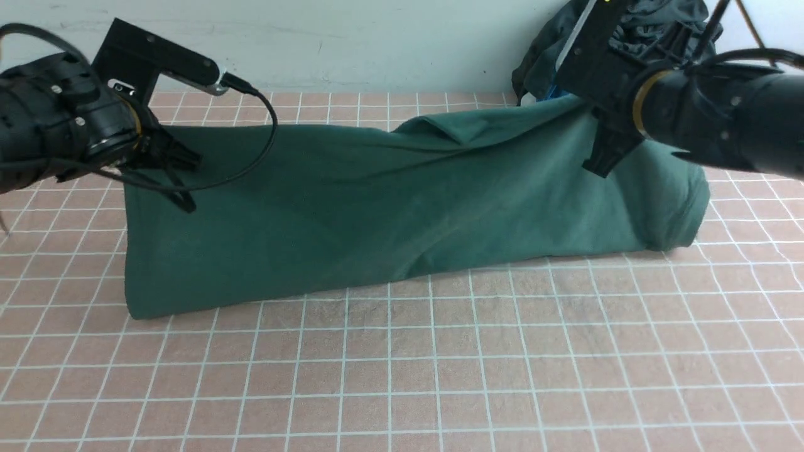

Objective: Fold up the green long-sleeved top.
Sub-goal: Use both arms to drag the lower edge of the fabric forward and fold it over the upper edge

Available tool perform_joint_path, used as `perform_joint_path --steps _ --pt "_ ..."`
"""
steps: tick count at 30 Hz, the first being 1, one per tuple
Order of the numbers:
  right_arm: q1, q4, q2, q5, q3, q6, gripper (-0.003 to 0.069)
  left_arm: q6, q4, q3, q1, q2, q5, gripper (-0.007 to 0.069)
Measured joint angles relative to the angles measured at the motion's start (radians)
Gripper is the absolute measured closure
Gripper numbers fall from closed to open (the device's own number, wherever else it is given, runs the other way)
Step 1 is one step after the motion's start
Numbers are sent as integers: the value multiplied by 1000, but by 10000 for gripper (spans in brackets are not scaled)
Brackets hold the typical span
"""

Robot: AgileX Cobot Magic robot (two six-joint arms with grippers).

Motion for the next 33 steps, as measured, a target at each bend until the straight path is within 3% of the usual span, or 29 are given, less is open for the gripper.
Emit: perform_joint_path --steps 8,13,16,19,22,24,28,30,33 --pt "-37 10 319 -70 -261 66 657 19 -6 -324 29 351 24 624" --pt "-97 59 411 -77 -316 187 580 6 -12 -477 40 499 80 614" --pt "-120 104 415 -76 -321 252 501 3 -21 -542 41 544 87 569" --pt "-123 165 406 -68 -324 271 419 3 -46 -584 41 560 93 470" --pt "-118 238 376 -8 -324 264 381 5 -57 -612 41 560 121 382" --pt "-112 322 331 104 -324 202 382 18 -72 -640 40 558 189 320" --pt "-110 576 231 340 -332 -129 478 159 -197 -666 38 514 326 306" --pt "-130 839 194 478 -336 -393 571 328 -365 -673 38 473 381 343" --pt "-182 1175 206 613 -336 -636 647 521 -609 -679 39 443 441 419"
